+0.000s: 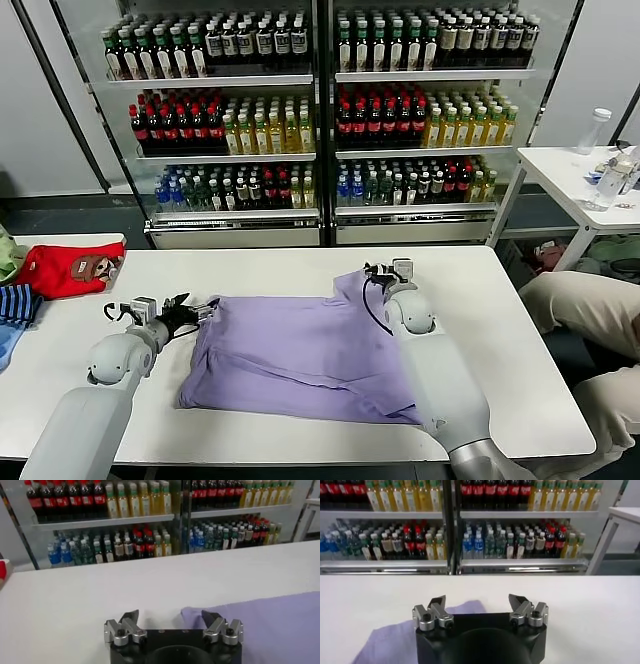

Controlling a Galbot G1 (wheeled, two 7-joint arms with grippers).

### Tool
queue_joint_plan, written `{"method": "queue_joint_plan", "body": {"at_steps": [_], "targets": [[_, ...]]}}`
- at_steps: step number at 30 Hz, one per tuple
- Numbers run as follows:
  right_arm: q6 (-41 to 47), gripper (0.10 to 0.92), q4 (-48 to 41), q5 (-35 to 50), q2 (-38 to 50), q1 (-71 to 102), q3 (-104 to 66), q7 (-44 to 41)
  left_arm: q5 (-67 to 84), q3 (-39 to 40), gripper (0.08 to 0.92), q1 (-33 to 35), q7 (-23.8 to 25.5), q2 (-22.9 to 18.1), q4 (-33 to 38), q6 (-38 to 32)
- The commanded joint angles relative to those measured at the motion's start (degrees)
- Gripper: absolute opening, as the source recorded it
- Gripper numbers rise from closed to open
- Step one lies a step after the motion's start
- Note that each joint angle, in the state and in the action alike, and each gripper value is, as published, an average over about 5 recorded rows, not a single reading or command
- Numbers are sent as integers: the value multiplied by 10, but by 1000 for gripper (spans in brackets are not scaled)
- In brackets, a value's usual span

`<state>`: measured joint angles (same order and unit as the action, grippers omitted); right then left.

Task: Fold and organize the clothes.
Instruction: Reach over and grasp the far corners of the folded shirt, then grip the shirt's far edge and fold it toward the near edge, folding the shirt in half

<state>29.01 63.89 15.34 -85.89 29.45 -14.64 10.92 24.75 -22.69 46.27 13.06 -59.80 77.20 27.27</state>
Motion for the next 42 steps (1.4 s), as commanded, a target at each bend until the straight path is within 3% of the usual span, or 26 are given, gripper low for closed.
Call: {"method": "queue_joint_plan", "body": {"at_steps": [1,8,11,21,26,29,34,42], "targets": [[1,823,-52,-10,-18,-25,-1,7,-7,8,823,-36,8,-7,-55,4],[-1,811,-56,-5,-19,-24,-3,2,-7,7,822,-26,8,-1,-43,15],[-4,756,-57,-4,-21,-24,-2,-2,-5,6,786,-19,13,-1,-32,17],[-4,472,-57,-3,-20,-18,-4,1,-3,7,507,-7,17,-12,-26,16],[-53,325,-43,-3,-15,-13,-4,-12,5,6,359,-6,18,-14,-19,6],[-70,238,15,3,-1,5,0,-18,25,3,273,0,14,-11,-1,-11],[-17,127,183,51,56,76,13,7,84,-7,133,38,-10,5,68,-20],[24,118,371,90,114,200,3,26,102,-26,85,119,-21,27,151,-28]]}}
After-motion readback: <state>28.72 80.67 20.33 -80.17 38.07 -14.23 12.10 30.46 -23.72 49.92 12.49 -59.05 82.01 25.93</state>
